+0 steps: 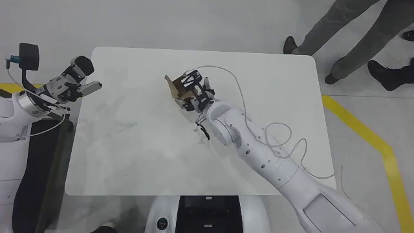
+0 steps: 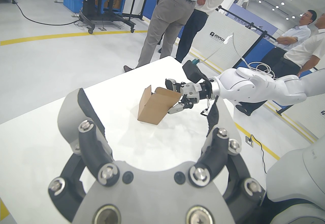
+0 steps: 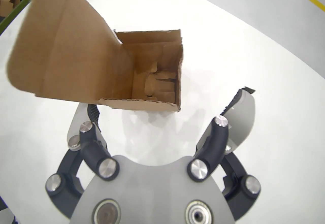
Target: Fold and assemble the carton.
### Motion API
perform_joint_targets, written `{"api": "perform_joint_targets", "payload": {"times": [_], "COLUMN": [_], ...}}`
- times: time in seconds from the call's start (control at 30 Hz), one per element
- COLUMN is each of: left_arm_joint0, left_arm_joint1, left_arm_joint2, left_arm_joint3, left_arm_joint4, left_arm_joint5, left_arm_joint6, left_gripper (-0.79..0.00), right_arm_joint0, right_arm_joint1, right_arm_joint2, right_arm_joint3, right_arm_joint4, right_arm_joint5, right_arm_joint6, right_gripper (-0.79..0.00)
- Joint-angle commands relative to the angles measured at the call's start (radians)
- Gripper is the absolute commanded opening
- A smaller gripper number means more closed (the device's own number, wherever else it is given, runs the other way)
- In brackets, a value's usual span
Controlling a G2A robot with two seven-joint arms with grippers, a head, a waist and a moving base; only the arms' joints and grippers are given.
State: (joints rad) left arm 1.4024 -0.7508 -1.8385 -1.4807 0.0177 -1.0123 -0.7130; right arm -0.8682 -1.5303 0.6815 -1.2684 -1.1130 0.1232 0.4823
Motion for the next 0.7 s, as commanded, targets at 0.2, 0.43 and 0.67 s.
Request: {"api": "perform_joint_targets", "payload": {"times": [0.2,0.43,0.67], "left_arm_joint0": [0.0,0.0,0.0], "left_arm_joint1": [0.0,0.0,0.0], "left_arm_joint2": [0.0,0.0,0.0], "left_arm_joint3": [0.0,0.0,0.0], "left_arm_joint4": [0.0,0.0,0.0], "left_arm_joint5": [0.0,0.0,0.0], "left_arm_joint6": [0.0,0.0,0.0], "left_gripper": [0.0,0.0,0.0], "right_arm_joint0": [-0.044,-0.132,-0.17], "right_arm_joint1": [0.022,0.064,0.065], "right_arm_joint2": [0.105,0.239,0.221], "right_arm_joint3": [-0.004,-0.107,-0.194], "right_arm_joint4": [-0.037,-0.13,-0.089], "right_arm_joint5": [0.064,0.101,-0.044], "right_arm_joint6": [0.017,0.045,0.061], "right_gripper": [0.0,0.0,0.0]}}
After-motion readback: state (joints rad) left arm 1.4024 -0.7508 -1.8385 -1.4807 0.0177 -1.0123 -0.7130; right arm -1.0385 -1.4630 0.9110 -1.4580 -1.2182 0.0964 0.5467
